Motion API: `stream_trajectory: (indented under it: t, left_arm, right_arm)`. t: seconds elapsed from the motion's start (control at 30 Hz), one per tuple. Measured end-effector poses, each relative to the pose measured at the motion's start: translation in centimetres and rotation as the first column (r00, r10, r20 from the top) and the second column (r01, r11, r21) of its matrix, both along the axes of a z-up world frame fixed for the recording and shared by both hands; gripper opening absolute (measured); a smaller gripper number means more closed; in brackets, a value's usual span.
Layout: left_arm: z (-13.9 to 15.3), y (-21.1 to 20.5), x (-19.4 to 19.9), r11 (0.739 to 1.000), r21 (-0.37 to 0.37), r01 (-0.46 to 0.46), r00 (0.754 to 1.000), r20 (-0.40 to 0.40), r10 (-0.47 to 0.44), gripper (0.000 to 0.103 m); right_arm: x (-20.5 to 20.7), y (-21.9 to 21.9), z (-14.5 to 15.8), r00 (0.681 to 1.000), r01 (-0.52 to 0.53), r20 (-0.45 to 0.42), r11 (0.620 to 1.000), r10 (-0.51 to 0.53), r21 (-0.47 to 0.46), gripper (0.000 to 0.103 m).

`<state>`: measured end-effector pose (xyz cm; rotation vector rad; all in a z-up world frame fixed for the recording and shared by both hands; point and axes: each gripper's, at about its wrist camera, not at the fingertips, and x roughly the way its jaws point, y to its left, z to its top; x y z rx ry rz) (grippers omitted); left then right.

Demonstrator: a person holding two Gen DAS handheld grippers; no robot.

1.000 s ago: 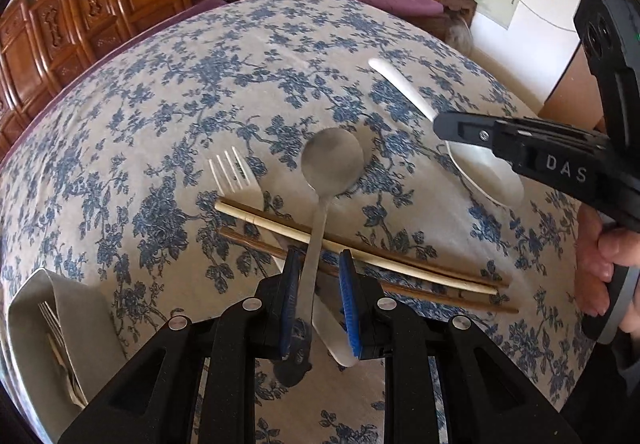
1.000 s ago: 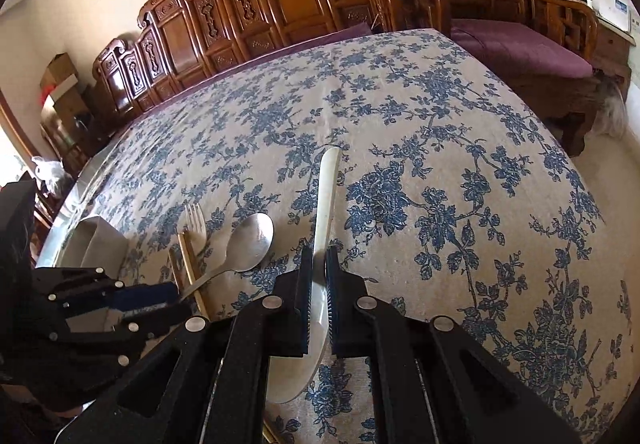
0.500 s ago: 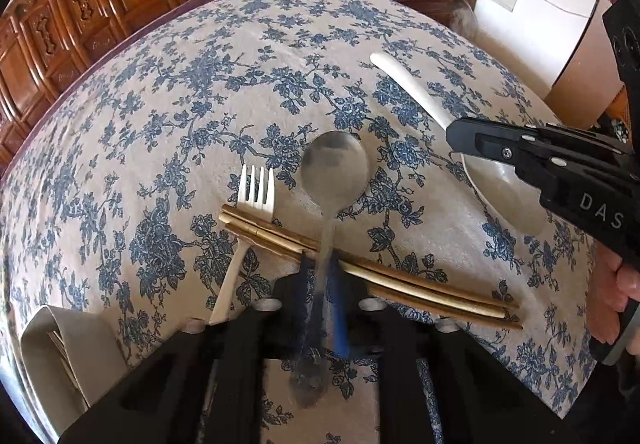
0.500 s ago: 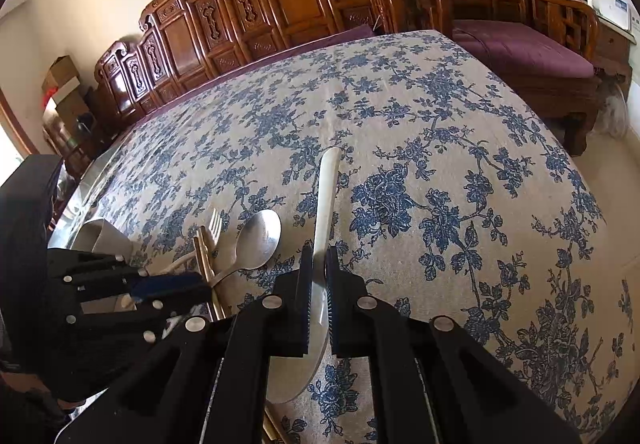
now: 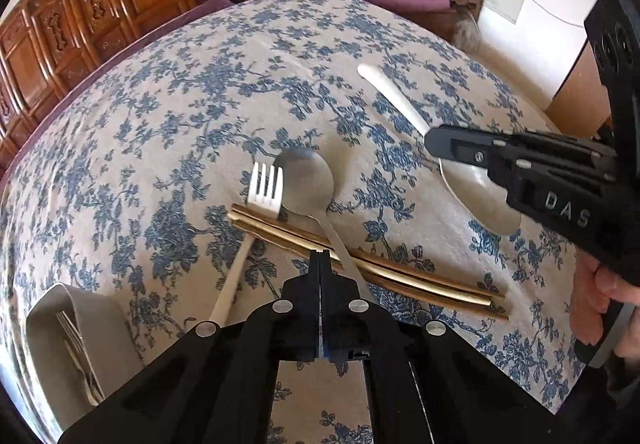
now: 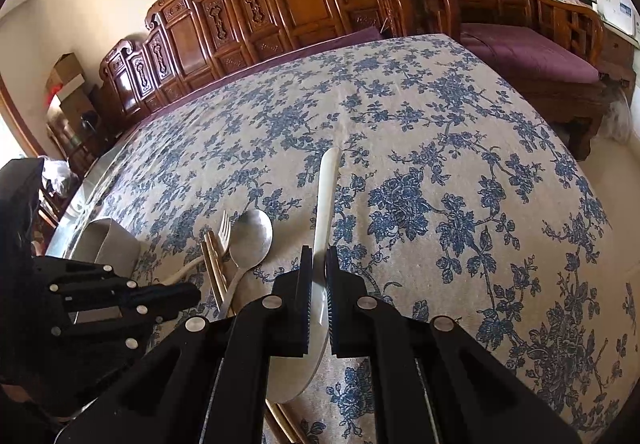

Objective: Organize utensils
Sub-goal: 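Carry the metal spoon into the tray and open the left gripper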

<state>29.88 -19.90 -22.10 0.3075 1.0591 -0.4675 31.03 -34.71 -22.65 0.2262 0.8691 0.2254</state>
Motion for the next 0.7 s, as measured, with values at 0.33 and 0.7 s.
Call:
stream_trajectory:
  t: [0.33,0.7]
  left_arm:
    - [-1.7,-0.3,-1.2,0.994,-0.099,-0.043,0.995,-0.095,0.034,0.024]
    - [-0.6,0.7,-2.5,0.99,-0.106,-0.089,0.996,-0.025,0.087,0.006]
  right_arm:
    - [-0.1,-0.3,0.1,1.0,0.006,0.004,1.0,-0.006,0.013,0.008]
    - [-0.1,-0.4,0.5,1.0,0.002,0.01,1.0,-0.002,0.02,0.008]
